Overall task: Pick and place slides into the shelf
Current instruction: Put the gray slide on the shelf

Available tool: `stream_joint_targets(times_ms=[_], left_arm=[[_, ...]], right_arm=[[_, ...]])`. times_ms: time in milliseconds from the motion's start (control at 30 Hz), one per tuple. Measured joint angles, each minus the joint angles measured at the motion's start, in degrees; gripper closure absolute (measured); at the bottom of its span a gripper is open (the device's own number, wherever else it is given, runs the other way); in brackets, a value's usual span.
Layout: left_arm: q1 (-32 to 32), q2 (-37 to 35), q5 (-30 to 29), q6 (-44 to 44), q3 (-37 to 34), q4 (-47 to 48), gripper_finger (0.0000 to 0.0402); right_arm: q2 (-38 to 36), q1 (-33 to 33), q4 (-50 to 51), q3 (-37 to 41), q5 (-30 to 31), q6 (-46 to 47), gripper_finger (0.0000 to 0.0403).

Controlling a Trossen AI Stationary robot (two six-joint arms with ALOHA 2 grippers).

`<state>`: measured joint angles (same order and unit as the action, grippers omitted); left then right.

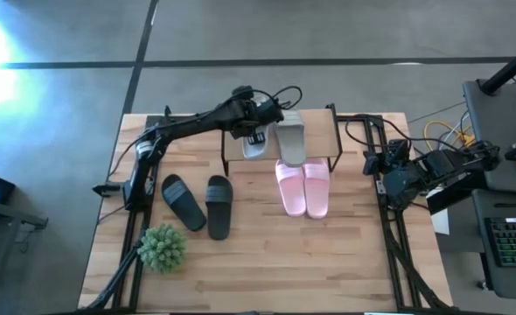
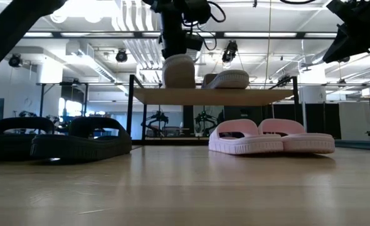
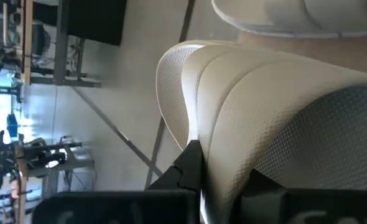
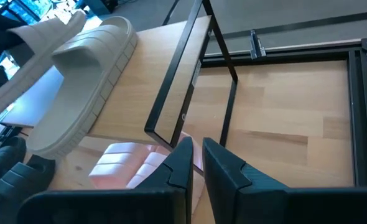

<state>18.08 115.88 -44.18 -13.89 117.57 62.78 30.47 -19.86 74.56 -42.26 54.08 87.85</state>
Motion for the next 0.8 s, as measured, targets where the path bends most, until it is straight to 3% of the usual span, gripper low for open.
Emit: stream_joint_targets(times_ms=[367, 800], left_arm=[[-1.17, 1.87, 2.63, 0.59, -0.06, -1.43, 0.0400], [-1.39, 2.59, 3.49, 0.55, -0.19, -9.76, 0.0355]], right_arm=[[0.08, 0.01, -0.13, 0.04, 0.01, 0.17, 0.0374], [0.08, 0.02, -0.15, 0.07, 0.01, -0.85, 0.0374]])
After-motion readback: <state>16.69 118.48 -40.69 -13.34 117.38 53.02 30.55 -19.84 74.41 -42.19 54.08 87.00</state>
